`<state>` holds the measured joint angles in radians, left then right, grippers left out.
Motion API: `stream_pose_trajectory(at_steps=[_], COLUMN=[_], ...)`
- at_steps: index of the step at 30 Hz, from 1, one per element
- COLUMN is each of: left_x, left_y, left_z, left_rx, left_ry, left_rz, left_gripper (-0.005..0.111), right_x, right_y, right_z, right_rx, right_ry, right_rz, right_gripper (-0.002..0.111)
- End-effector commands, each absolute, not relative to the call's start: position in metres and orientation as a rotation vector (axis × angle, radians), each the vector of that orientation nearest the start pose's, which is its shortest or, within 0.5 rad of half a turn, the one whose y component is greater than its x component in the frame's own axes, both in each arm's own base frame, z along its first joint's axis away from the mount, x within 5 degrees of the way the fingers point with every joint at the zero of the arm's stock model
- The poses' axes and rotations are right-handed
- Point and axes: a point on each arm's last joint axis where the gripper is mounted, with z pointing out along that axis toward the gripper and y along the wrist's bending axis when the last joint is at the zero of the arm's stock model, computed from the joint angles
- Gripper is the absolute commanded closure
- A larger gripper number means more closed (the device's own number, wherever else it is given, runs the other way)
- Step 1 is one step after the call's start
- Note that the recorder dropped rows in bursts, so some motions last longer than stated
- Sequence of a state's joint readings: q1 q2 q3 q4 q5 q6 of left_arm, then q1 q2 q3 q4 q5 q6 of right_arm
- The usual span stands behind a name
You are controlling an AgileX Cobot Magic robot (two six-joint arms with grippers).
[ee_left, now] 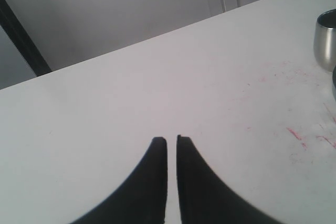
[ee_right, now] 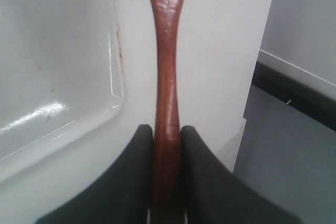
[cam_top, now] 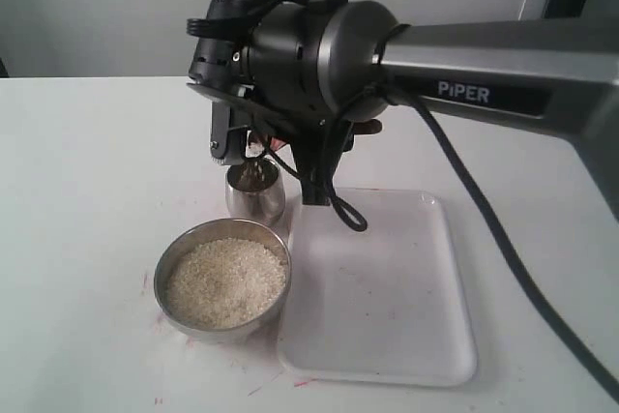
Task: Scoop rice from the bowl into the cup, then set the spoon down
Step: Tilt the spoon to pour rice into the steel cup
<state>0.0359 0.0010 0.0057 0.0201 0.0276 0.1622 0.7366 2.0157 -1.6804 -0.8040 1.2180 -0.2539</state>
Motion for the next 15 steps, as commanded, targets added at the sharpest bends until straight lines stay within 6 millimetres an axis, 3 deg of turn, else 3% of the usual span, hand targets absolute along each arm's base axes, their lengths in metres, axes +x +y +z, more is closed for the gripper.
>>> stream_pose_trajectory(at_steps=[1,15], left_x=[0.0563,0.0563], left_y=[0.002,0.002], left_z=[0.2112,0.2112], left_rx=[0.101,0.101], left_ry=[1.504,1.504], left_rz=[0.164,0.164], left_gripper=[0.092,0.092], right_x=[0.3545,0.3516], right_y=[0.2366,0.2413], right_z=[0.2589,0.2596], right_rx=[-1.554,-1.643], right_ry=[2.16,2.1], right_rz=[-1.05,-1.078], right_gripper=[0.108,0.108])
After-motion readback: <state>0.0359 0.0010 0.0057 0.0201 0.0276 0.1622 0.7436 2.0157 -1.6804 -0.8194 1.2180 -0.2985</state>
